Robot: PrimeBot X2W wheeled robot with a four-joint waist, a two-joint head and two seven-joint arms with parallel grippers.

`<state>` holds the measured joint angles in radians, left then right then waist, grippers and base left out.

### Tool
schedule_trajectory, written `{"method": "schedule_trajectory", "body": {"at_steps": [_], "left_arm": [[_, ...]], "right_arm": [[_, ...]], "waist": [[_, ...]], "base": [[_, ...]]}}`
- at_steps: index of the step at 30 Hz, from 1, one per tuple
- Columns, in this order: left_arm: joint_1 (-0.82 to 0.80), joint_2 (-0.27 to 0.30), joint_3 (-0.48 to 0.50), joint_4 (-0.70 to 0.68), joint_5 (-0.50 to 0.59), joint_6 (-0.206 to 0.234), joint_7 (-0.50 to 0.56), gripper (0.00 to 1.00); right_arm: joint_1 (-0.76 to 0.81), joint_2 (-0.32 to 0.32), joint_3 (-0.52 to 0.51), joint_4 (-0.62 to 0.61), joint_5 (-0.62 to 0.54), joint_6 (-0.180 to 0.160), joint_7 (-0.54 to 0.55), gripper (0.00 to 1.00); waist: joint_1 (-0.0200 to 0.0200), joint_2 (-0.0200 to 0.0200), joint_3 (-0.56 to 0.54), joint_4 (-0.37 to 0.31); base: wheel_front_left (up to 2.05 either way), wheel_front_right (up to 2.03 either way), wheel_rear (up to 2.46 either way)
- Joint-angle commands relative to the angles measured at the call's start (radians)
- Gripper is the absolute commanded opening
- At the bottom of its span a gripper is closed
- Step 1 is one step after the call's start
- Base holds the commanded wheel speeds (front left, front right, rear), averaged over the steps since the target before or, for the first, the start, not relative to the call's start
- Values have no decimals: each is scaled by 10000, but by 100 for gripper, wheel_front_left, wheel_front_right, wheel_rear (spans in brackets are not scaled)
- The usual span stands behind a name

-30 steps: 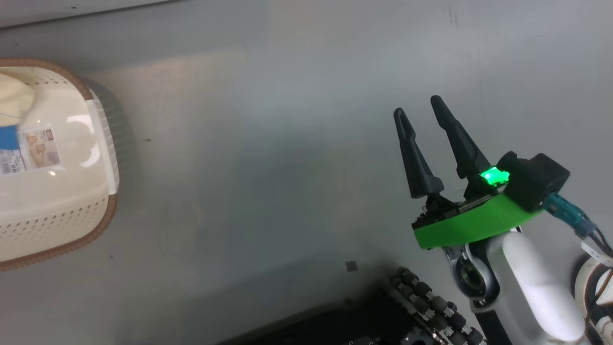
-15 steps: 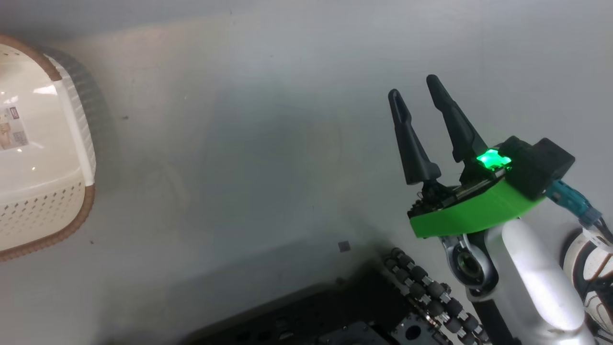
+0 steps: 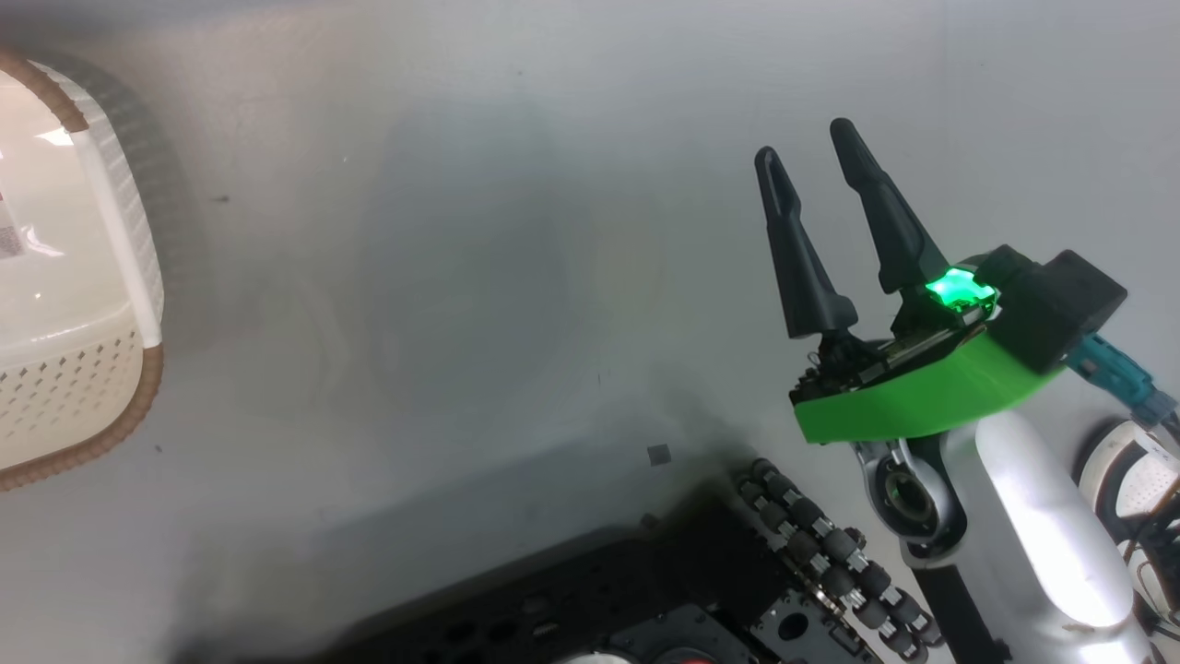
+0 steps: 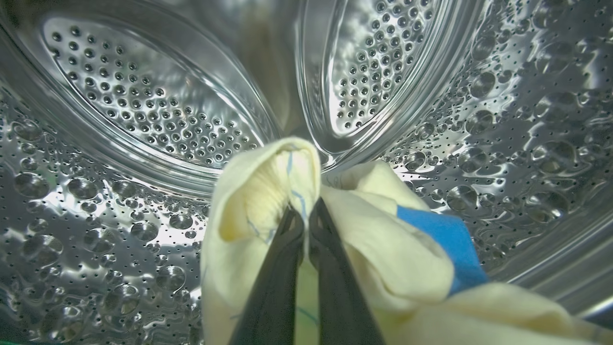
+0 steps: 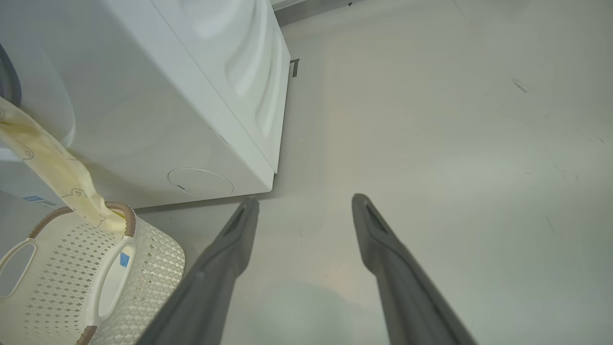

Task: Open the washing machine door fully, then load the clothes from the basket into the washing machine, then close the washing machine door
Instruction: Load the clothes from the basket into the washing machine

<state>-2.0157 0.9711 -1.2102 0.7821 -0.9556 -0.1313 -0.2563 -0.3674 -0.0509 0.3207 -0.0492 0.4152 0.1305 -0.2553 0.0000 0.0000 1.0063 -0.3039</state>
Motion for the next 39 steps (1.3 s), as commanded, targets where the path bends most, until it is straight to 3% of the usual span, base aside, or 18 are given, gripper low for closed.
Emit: {"method": "schedule_trajectory", "body": {"at_steps": [1, 2, 3, 4, 18, 24, 39], "left_arm": [[-554, 244, 169, 40, -176, 6, -30, 0], [-586, 214, 62, 68, -302, 6, -31, 0], [-613, 187, -36, 97, -402, 6, -33, 46], [-642, 160, -128, 127, -460, 6, -36, 100], [29, 82, -495, -224, -892, 6, -53, 100], [1499, 41, -92, -621, -1199, 6, -54, 100], [6917, -791, 2802, -2195, -554, 6, -54, 100]], "right_arm": [[285, 7, 132, -227, 87, 2, -65, 100], [269, 7, 114, -226, 88, 2, -65, 100], [258, 7, 91, -221, 84, 2, -65, 100], [246, 7, 67, -213, 75, 2, -65, 100], [120, 7, -267, -37, -320, 2, -65, 100], [204, 7, -608, 125, -689, 2, -65, 100], [624, 7, -910, 1116, -1362, 2, -65, 100]], "waist": [[0, 0, -8, 3], [0, 0, -17, 15], [0, 0, -28, 34], [0, 0, -40, 58], [0, 0, -854, 423], [0, 0, -1816, 732], [0, 0, -5149, 1751]], "base": [[0, 0, 0], [0, 0, 0], [0, 0, 0], [0, 0, 0], [0, 0, 0], [0, 0, 0], [0, 0, 0]]}}
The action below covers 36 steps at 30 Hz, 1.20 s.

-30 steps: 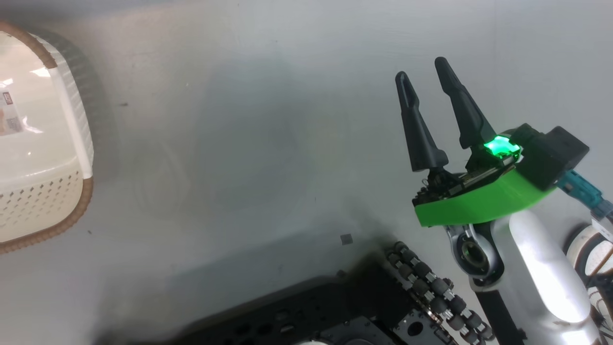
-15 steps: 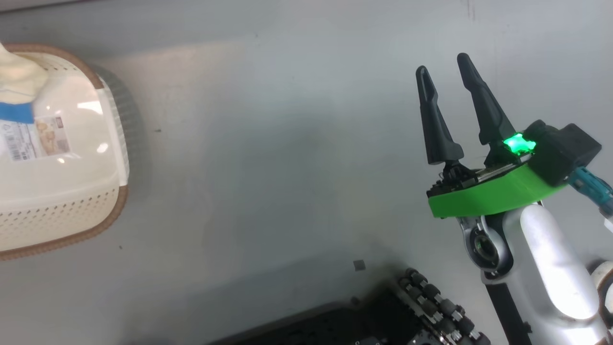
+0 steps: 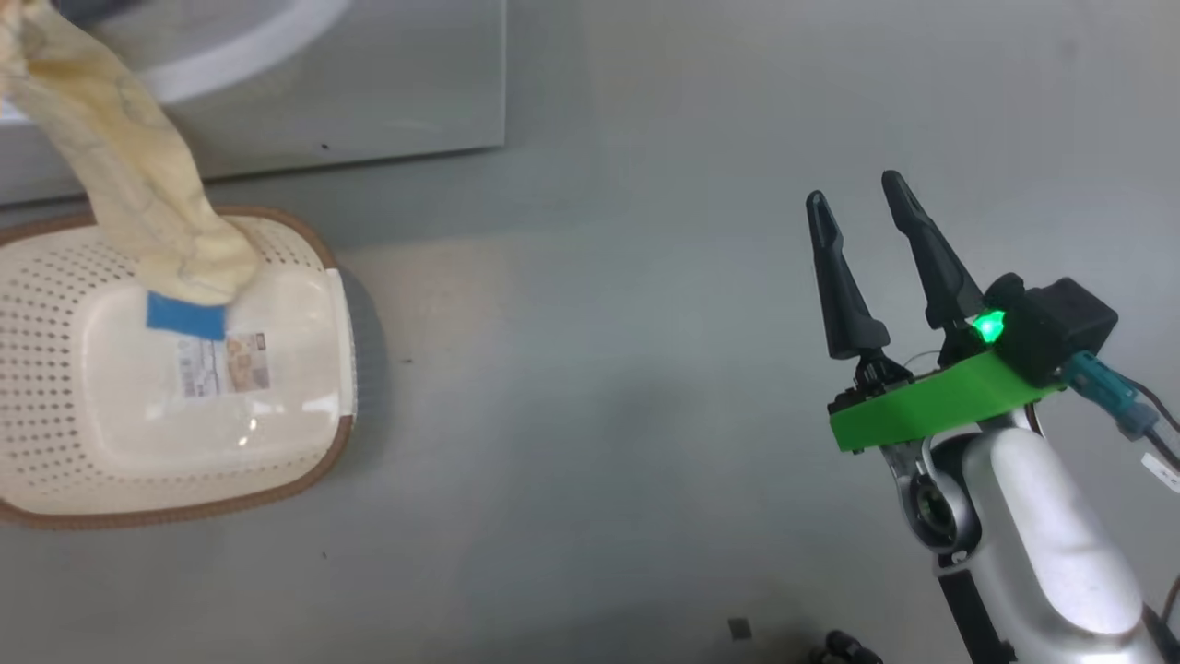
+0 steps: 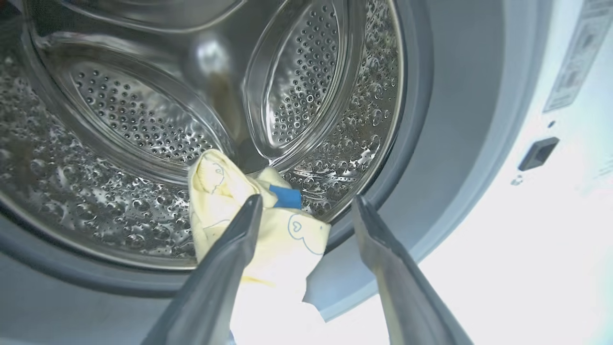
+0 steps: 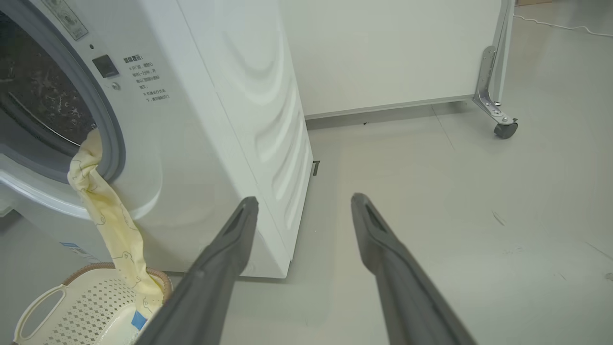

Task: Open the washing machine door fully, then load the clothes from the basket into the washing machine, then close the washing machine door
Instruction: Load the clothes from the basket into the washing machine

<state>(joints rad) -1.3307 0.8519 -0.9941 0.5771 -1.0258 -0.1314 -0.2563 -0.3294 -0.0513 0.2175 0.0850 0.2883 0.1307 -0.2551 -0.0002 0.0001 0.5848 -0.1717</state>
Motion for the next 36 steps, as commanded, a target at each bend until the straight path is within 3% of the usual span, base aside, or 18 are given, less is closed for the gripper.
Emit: {"method": "schedule_trajectory", "body": {"at_steps": [1, 15, 20, 29, 36], "left_arm": [[474, 333, 839, -215, 206, 8, -54, 100], [5400, -730, 3611, -1064, 1232, 8, -55, 100], [6995, -1046, 4606, -1505, 2305, 143, -55, 100], [9568, -1784, 6109, -3111, 3182, 871, -55, 100], [11365, -2416, 7008, -4466, 4084, 1701, -55, 100]], "right_arm": [[289, 11, 124, -142, -121, 0, -67, 100], [1122, 11, 183, 840, -279, 0, -67, 100], [1376, 11, 390, 1057, -152, 0, -67, 100], [1821, 11, 602, 1310, 4, 0, -67, 100], [1953, 11, 632, 1308, 75, 0, -67, 100]], "waist": [[2, -1, -1183, 496], [2, -1, -4114, 1455], [2, -1, -4880, 1613], [2, -1, -5749, 1682], [2, -1, -5933, 1654]], "base": [[0, 0, 0], [0, 0, 0], [0, 0, 0], [0, 0, 0], [0, 0, 0]]}}
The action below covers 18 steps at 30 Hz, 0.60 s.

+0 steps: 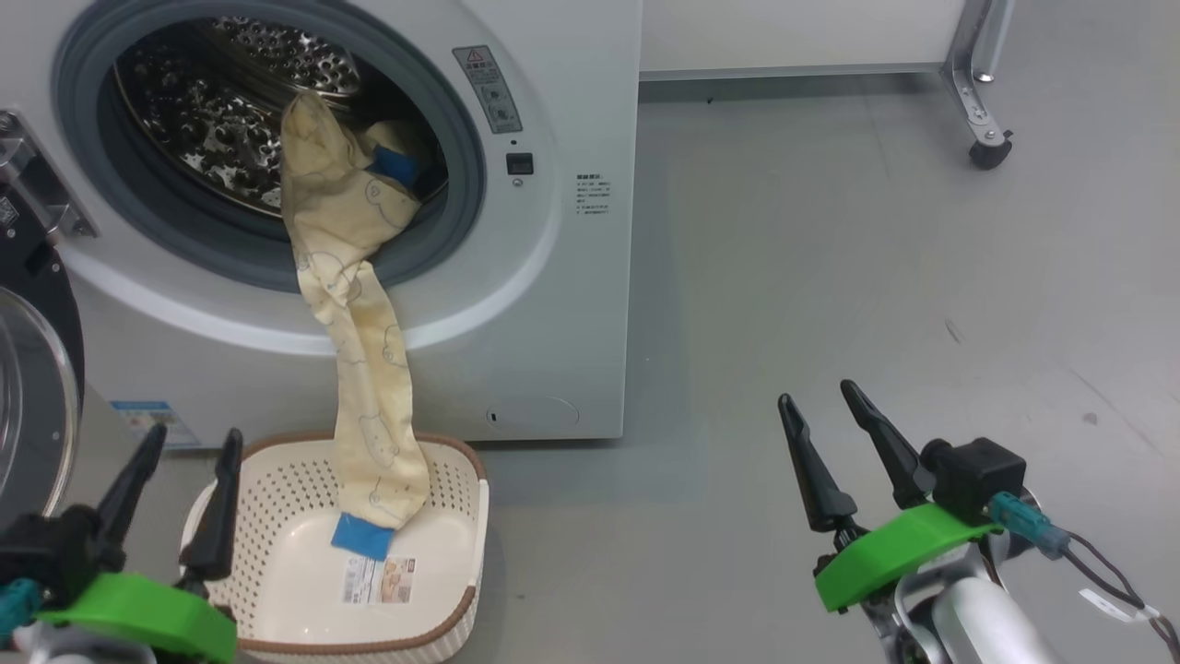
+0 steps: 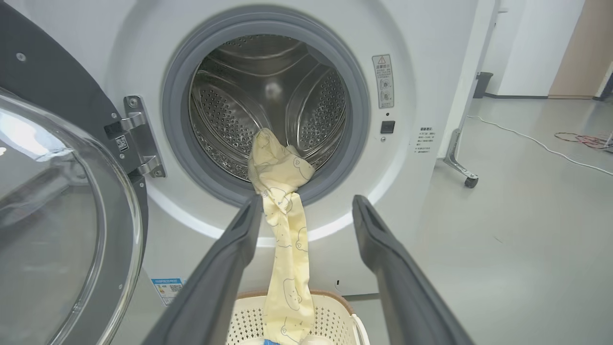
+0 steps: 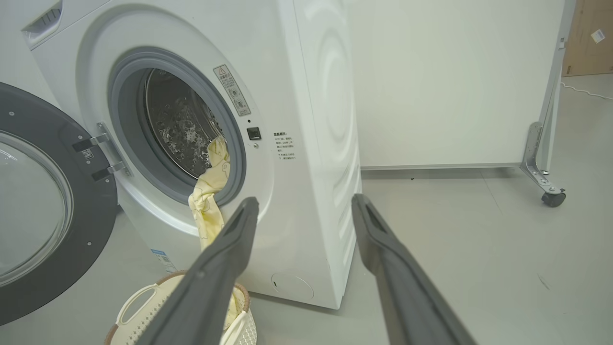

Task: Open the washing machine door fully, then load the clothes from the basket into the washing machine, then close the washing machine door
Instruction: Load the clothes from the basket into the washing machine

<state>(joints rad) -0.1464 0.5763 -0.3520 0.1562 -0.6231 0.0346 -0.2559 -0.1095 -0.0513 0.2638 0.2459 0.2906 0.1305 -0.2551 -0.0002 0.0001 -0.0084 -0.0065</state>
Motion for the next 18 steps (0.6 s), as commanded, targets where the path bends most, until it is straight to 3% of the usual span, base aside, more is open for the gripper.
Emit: {"method": "schedule_trajectory", "body": {"at_steps": [1, 7, 18], "left_arm": [[-280, 225, 668, -393, 168, 124, -59, 100], [568, -426, 1096, -858, 716, 308, -59, 100], [1179, -1193, 1678, -1033, 1514, 21, -59, 100]], "right_arm": [[-229, 11, 157, -305, 55, 2, -67, 100], [-191, 11, 105, -309, 61, 2, -67, 100], [-206, 11, 130, -348, 129, 2, -67, 100]], "waist": [[2, -1, -14, 4], [2, -1, -48, 12], [2, -1, 34, -86]], "base": [[0, 0, 0], [0, 0, 0], [0, 0, 0]]}}
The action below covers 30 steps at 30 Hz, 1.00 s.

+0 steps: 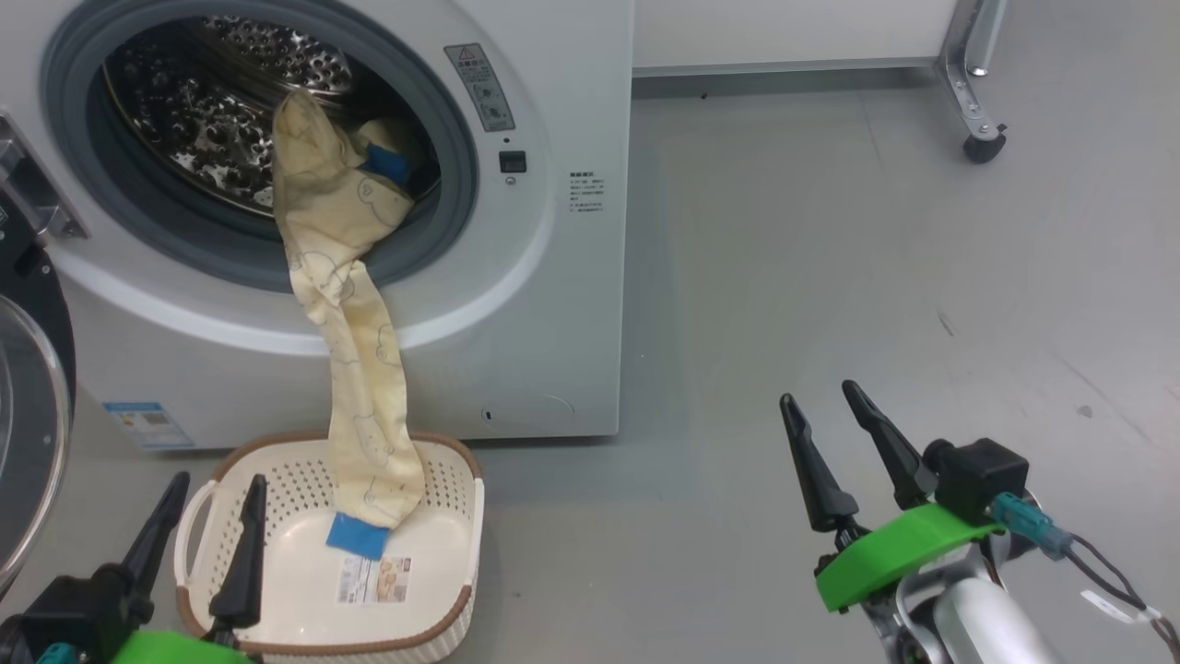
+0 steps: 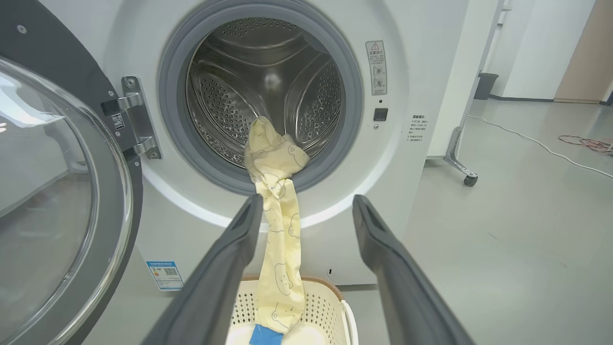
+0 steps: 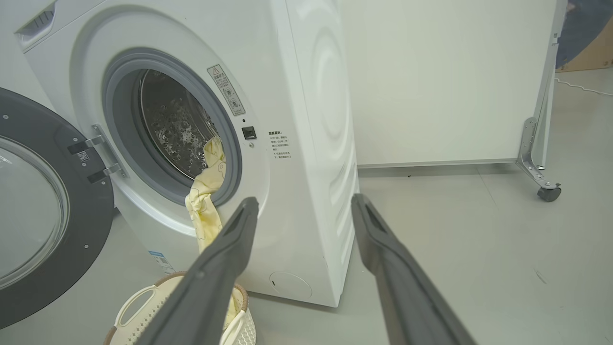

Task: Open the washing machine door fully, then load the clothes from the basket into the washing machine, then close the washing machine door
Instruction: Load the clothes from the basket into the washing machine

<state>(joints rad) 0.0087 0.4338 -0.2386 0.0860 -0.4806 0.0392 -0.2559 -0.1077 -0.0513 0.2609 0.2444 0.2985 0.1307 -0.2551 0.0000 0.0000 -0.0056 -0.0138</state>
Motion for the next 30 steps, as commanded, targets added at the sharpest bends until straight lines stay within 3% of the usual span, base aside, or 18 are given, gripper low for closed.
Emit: {"method": "schedule_trajectory", "body": {"at_steps": [1, 30], "left_arm": [[-317, 214, 611, -341, 209, -31, -59, 100], [-87, -854, 1466, -121, 1215, -900, -59, 100]], "right_arm": [[-231, 11, 157, -335, 60, 0, -67, 100], [-270, 11, 163, -323, 72, 0, -67, 100]], "waist": [[0, 0, 16, -29], [0, 0, 122, -90]], "base": [[0, 0, 0], [0, 0, 0]]}}
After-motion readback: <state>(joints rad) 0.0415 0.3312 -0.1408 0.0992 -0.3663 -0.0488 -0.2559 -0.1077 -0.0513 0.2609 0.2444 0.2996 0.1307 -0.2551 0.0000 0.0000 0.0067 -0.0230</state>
